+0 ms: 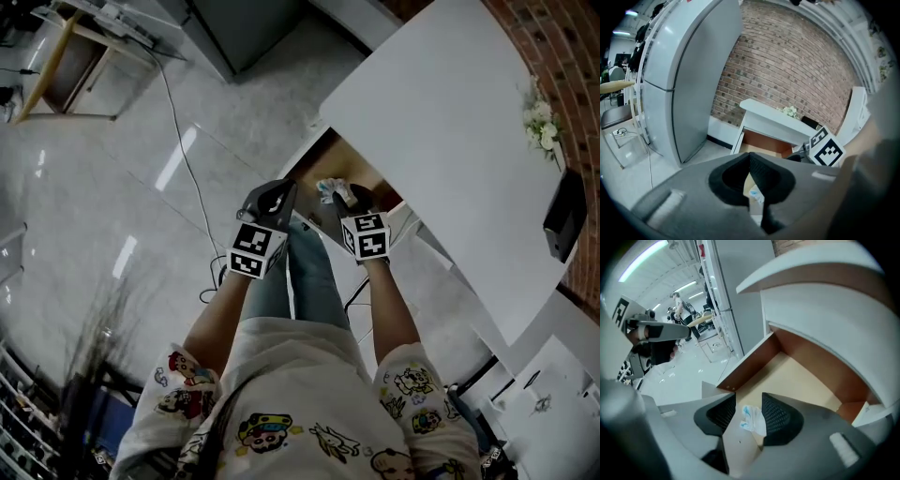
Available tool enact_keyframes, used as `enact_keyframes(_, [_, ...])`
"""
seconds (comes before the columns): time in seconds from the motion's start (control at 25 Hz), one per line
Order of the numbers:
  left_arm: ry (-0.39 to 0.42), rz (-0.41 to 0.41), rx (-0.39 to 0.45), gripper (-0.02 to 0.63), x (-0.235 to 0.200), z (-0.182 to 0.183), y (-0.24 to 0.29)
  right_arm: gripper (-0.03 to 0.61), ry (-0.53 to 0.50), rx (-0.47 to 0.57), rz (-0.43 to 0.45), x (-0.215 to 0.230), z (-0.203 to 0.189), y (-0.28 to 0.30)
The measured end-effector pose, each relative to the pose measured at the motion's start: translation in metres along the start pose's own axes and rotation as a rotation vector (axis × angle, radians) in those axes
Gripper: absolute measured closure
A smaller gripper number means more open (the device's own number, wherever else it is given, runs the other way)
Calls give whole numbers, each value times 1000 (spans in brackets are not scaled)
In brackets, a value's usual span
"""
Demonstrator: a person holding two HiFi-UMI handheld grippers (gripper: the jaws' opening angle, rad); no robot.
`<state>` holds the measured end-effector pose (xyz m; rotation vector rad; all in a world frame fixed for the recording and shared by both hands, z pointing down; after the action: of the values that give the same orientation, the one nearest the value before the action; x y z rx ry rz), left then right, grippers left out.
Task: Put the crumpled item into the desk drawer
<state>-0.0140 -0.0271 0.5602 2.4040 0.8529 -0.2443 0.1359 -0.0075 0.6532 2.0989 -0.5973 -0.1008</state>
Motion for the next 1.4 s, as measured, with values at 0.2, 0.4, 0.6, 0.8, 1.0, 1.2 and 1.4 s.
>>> enact_keyframes(0.2, [29,2,61,614,11,46,-23,400,1,119,24,-14,45,-50])
enact_keyframes(0.4, [68,-33,119,614,33,91,-43,408,-37,258,38,-26,92,-108])
enact_keyframes(0.6, [90,-80,181,614,62,139,-64,420,-51,414,48,-34,141,-174])
enact_keyframes(0.8, [162,-142,252,614,96,191,-91,443,-78,589,39,-41,192,-248])
enact_keyframes(1.0, [201,-165,355,614,121,244,-120,477,-100,740,21,-42,229,-311])
enact_keyframes(1.2, [219,-155,441,614,132,283,-149,497,-116,840,23,-44,250,-354])
enact_keyframes(1.4, [219,-121,486,614,136,299,-167,549,-116,919,46,-46,261,-385])
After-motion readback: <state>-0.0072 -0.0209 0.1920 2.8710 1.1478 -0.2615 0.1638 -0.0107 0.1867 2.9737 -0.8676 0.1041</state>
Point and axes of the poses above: the fingertips, and each gripper's own axes: y forward along the fingers, x to its right, z out of its top, the point moved 3 cm from there along -y, backward along the fingers, and after that the axes turned 4 degrees about x, right-handed, at the moved point
